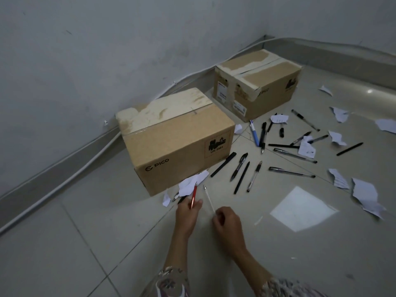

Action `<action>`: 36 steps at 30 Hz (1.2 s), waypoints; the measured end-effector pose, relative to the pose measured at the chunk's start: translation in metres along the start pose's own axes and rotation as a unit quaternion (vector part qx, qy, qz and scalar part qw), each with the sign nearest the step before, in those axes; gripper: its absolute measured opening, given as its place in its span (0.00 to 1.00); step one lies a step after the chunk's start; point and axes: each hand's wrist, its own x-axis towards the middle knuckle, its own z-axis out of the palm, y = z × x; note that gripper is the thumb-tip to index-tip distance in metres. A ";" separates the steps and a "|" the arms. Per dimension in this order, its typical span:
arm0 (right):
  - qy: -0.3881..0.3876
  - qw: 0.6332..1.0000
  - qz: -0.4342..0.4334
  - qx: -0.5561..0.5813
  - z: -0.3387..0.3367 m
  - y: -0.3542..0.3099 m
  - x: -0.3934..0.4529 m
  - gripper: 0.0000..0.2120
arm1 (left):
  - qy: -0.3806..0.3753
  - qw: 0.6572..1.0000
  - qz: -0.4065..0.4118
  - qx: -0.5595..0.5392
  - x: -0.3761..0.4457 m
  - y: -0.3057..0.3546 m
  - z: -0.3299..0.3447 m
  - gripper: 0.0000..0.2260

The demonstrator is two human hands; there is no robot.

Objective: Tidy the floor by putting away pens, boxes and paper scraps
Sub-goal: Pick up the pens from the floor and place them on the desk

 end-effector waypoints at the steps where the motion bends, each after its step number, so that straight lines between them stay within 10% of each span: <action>1: -0.001 1.000 -0.003 0.029 0.007 -0.003 -0.006 0.04 | 0.000 1.000 -0.011 -0.020 -0.001 0.000 0.002 0.10; 12: -0.051 0.991 -0.104 -0.070 0.019 -0.015 0.027 0.08 | 0.083 0.975 -0.028 -0.202 0.005 -0.007 -0.025 0.10; 24: -0.105 0.887 -0.319 -0.318 0.022 -0.045 0.086 0.19 | 0.152 0.954 -0.044 -0.254 0.005 -0.033 -0.070 0.12; 36: -0.157 0.849 -0.356 -0.358 0.033 -0.048 0.110 0.09 | 0.149 0.952 -0.045 -0.264 0.002 -0.036 -0.071 0.11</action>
